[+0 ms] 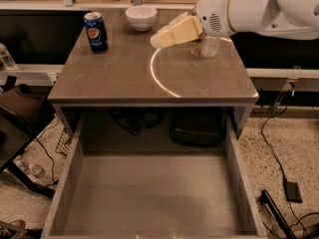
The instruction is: Place pepsi can into top drawer
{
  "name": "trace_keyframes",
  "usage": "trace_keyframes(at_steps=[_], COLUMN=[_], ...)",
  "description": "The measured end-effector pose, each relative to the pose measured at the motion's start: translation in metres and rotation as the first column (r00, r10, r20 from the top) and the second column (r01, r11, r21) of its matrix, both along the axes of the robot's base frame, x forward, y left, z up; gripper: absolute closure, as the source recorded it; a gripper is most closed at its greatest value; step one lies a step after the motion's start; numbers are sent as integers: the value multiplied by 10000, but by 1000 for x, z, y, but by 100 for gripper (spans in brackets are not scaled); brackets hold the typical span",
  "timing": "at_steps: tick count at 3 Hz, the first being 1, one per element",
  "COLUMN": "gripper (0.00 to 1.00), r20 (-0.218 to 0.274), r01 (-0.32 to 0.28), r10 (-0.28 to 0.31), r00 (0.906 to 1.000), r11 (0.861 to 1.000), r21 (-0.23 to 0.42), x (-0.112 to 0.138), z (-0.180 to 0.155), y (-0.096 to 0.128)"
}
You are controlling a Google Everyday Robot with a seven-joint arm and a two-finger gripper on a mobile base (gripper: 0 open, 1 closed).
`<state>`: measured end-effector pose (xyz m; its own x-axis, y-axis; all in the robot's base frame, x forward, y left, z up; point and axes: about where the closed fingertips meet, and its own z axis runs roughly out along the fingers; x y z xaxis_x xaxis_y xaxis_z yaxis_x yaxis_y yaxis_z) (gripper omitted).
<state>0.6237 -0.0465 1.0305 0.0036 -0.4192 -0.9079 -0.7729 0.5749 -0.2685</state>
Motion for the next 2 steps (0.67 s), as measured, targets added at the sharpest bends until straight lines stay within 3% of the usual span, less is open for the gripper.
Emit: trace_keyframes(at_steps=[1,2], gripper=[0,0], r20=[2,21], r01=[-22,-316], r10=[22,316], r00=[10000,9995], r11=[10000,9995], r21=[5,81], x=[1,21], z=[0,-3], y=[2,24])
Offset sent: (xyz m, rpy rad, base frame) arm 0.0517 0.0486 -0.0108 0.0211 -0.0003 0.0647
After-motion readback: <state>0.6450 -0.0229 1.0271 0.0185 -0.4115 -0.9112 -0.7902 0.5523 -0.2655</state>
